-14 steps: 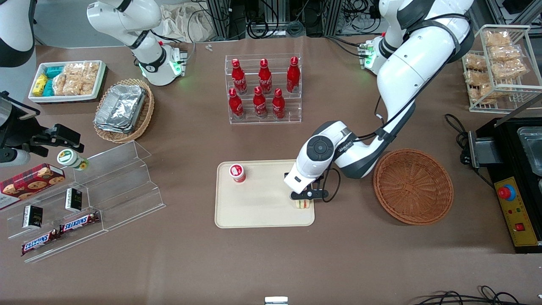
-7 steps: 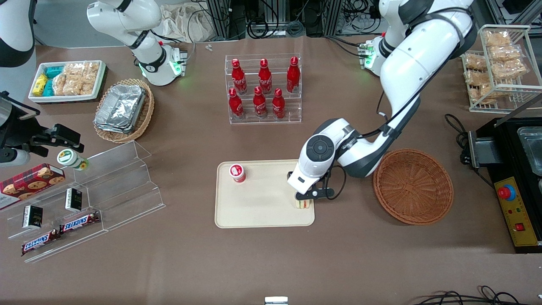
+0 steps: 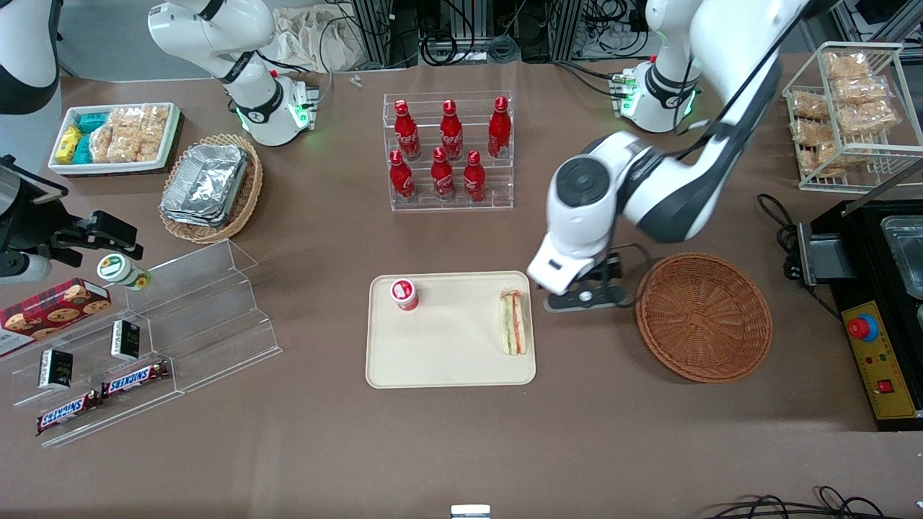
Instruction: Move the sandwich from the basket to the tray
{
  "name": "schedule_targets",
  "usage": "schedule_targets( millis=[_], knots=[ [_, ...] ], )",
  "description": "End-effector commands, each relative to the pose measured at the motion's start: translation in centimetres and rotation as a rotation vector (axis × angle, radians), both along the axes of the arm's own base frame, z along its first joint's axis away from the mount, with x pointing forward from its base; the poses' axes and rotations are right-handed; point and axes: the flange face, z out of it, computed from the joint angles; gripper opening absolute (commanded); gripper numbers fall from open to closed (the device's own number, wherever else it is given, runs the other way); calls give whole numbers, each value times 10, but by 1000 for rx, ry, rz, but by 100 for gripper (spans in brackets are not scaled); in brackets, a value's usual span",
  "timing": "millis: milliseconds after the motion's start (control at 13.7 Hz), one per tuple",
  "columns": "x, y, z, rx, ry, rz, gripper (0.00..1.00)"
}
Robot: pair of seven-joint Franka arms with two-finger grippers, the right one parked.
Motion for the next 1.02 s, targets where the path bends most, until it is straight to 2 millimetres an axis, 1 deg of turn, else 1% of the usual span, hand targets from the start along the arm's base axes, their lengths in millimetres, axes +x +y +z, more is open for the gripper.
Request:
schedule_targets(
  millis=[0,73,146,219,364,510,583,656,728,801,947],
  knots=[
    [-5,61,36,24,60,-105,100],
    [1,74,46,43,92,-150,100],
    [7,83,58,56,108,-189,100],
    [17,106,68,68,117,-202,100],
    [24,135,83,69,164,-185,100],
    [24,147,104,85,192,-135,100],
    [28,162,116,99,185,-108,100],
    [34,186,123,77,186,-62,100],
    [39,209,126,20,196,-21,100],
    [39,211,127,-24,198,-11,100],
    [39,205,130,22,180,-20,100]
  ],
)
